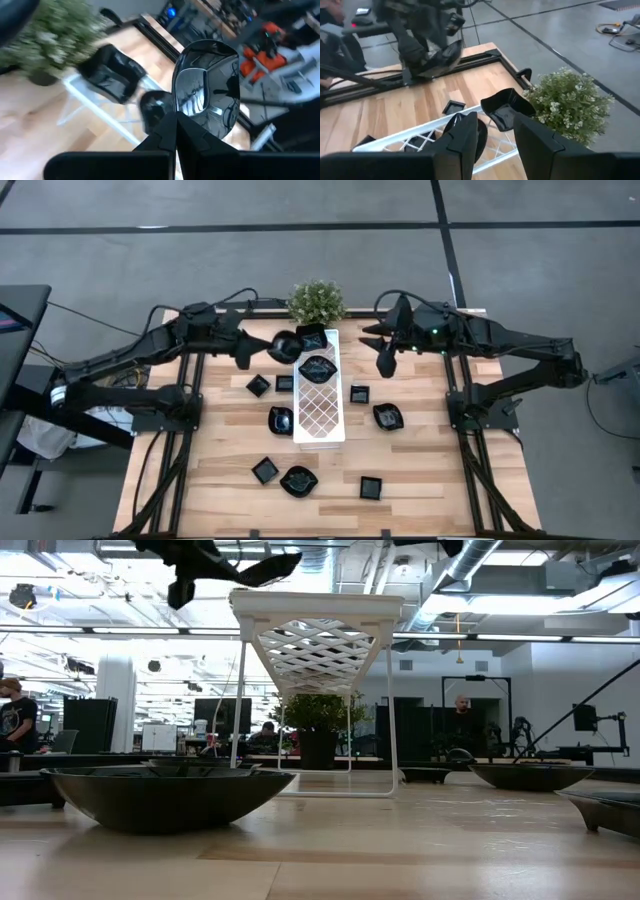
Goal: Pick & Place Mini shaped plates
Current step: Stack the leaf-shaped plate on the other leaf-shaped plate on the shelf
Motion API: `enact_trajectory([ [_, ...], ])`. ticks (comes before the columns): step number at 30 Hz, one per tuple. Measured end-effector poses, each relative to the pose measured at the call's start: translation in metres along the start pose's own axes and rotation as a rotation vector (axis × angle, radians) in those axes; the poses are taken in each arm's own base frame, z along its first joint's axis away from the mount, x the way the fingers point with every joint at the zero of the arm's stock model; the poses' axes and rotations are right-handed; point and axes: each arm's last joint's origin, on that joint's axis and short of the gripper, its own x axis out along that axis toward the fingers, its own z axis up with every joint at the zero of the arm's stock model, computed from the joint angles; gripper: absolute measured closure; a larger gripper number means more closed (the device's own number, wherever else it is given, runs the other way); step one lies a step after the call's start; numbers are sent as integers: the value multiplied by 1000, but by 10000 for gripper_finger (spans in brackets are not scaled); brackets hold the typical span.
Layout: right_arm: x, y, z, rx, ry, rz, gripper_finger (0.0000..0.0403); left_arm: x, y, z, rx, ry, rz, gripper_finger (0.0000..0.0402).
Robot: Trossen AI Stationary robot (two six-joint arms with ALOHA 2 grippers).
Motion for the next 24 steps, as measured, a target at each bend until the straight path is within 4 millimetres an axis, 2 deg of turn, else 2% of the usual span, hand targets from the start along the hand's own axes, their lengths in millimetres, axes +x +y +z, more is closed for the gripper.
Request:
enact_trajectory([
  [4,12,2,-2,21,22,-4,280,20,-10,-8,23,91,-19,399],
  [11,26,8,-8,-52,73,10,280,56,-11,-15,29,164,32,399],
  [15,22,7,-7,-82,66,12,280,72,-9,-14,26,187,53,399],
  [20,5,4,-2,-102,16,16,280,96,-9,-11,34,223,75,399],
  [24,-4,2,0,-108,-7,18,280,103,-11,-8,47,225,73,399],
])
